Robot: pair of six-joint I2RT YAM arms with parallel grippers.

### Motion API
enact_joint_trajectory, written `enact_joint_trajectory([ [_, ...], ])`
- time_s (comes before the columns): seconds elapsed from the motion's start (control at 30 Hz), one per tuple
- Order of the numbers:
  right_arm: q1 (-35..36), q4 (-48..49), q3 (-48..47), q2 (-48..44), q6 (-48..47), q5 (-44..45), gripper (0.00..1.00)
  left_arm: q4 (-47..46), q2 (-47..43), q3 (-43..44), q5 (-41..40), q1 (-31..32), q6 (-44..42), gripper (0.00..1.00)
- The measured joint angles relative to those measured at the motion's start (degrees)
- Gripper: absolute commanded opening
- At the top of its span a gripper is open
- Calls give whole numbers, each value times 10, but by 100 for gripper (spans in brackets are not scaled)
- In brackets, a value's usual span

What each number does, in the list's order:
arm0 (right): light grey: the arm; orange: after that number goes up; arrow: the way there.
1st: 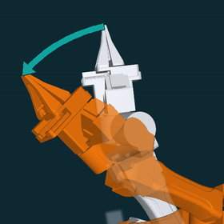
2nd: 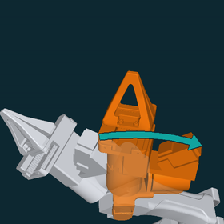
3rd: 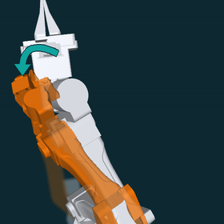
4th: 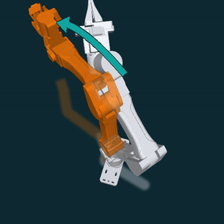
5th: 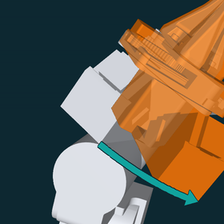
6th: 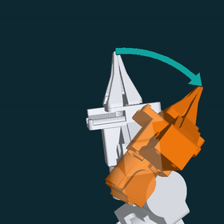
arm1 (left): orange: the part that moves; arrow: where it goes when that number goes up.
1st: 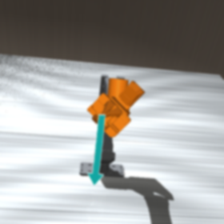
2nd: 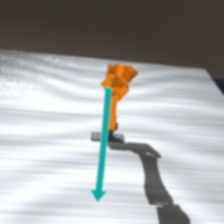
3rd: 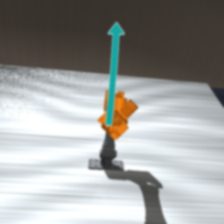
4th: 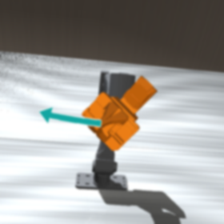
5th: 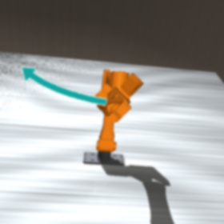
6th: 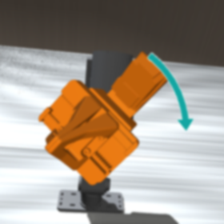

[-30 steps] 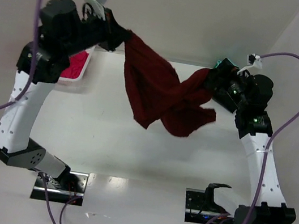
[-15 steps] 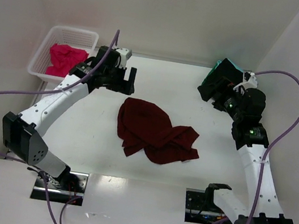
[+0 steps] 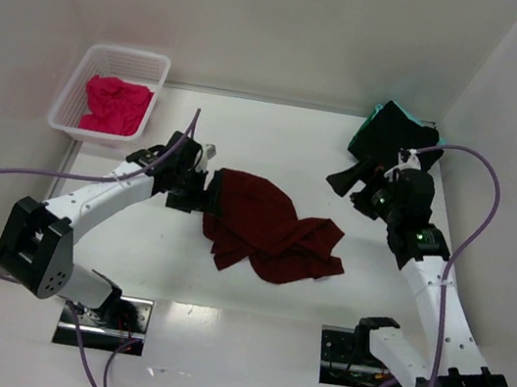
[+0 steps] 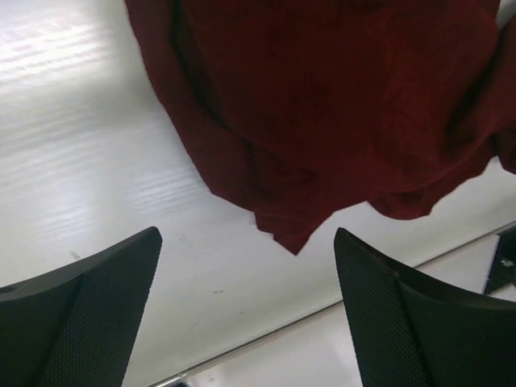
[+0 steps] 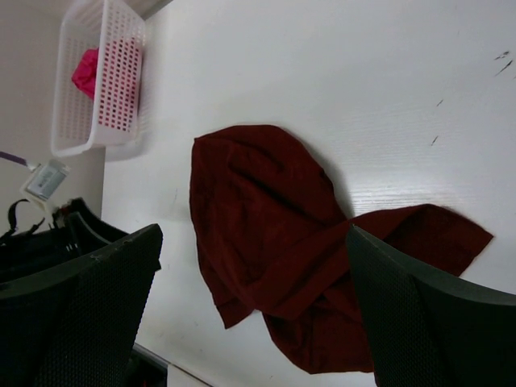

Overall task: Fold and stack the t-shirts
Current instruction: Move the tshirt to the center of the board, then flatten out the tshirt

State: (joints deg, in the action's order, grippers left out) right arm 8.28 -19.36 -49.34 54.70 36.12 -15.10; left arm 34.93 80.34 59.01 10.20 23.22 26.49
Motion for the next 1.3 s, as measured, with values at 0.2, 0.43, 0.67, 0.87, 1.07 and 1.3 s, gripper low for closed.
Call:
enact_joint_trajectory([
  [0.2, 3, -9, 17, 1, 0, 4, 100, -31, 28, -54, 50, 3, 26, 90],
  [0.43, 5, -16, 45, 29, 0, 4, 100, -61, 66, -63, 72, 34, 42, 86],
  [0.67, 5, -12, 45, 60, -9, -1, 100, -90, 109, -63, 75, 60, 69, 81],
  [0.87, 5, -13, 45, 72, -20, -8, 100, -99, 144, -62, 59, 76, 87, 45],
  [1.07, 5, -13, 45, 74, -30, -14, 96, -97, 151, -51, 38, 90, 102, 15],
  [1.3, 5, -12, 45, 75, -32, -20, 92, -44, 142, 36, -15, 95, 110, 0],
])
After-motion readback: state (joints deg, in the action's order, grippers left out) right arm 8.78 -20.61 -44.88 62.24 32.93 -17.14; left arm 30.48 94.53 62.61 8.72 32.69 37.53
